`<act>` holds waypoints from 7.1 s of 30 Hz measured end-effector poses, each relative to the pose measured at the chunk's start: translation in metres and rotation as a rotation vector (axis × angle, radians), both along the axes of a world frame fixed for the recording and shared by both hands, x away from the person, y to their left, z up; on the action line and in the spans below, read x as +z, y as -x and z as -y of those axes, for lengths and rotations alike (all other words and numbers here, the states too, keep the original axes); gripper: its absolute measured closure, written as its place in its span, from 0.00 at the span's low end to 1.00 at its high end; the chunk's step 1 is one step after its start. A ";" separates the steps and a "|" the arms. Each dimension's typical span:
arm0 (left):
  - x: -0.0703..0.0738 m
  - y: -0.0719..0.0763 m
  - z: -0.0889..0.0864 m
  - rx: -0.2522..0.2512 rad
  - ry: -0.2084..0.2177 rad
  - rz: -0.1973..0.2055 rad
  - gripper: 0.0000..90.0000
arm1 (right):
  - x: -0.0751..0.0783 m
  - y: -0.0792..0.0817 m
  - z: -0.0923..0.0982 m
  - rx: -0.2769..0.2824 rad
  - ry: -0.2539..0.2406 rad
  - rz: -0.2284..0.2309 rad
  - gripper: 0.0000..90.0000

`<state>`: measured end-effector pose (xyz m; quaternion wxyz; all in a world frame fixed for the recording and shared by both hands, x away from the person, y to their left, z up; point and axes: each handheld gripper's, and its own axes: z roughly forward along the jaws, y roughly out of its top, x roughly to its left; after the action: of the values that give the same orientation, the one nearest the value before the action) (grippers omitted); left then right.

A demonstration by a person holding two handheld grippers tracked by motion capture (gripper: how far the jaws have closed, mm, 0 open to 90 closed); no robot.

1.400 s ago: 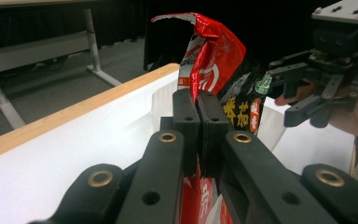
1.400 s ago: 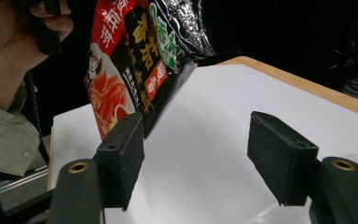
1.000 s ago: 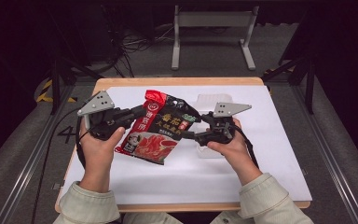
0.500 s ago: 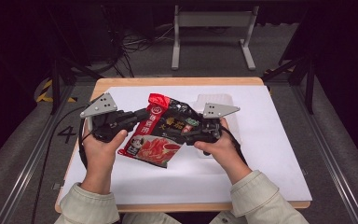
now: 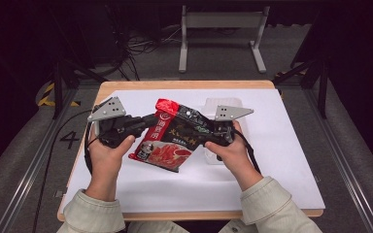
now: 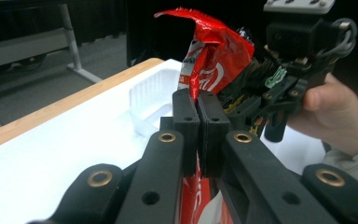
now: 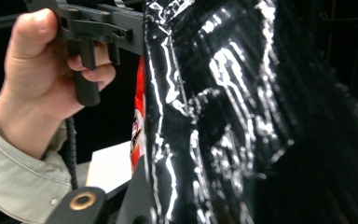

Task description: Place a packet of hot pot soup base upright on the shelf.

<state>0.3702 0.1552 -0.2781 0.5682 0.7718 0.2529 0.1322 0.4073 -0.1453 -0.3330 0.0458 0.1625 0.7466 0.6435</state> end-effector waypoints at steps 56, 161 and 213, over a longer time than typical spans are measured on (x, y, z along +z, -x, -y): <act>-0.015 -0.014 -0.061 0.079 0.017 -0.063 0.62 | 0.085 -0.007 0.103 -0.405 0.248 0.145 0.94; -0.037 -0.001 -0.071 0.122 -0.009 -0.103 0.55 | 0.007 -0.022 0.141 -0.345 0.234 0.064 0.38; -0.135 0.021 -0.108 0.281 -0.018 -0.129 0.44 | -0.084 0.026 0.249 -0.577 0.296 -0.129 0.28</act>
<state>0.3496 0.2631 -0.4127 0.5197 0.7408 0.3932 0.1628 0.3814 -0.3946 -0.4168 0.2020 0.3995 0.7565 0.4768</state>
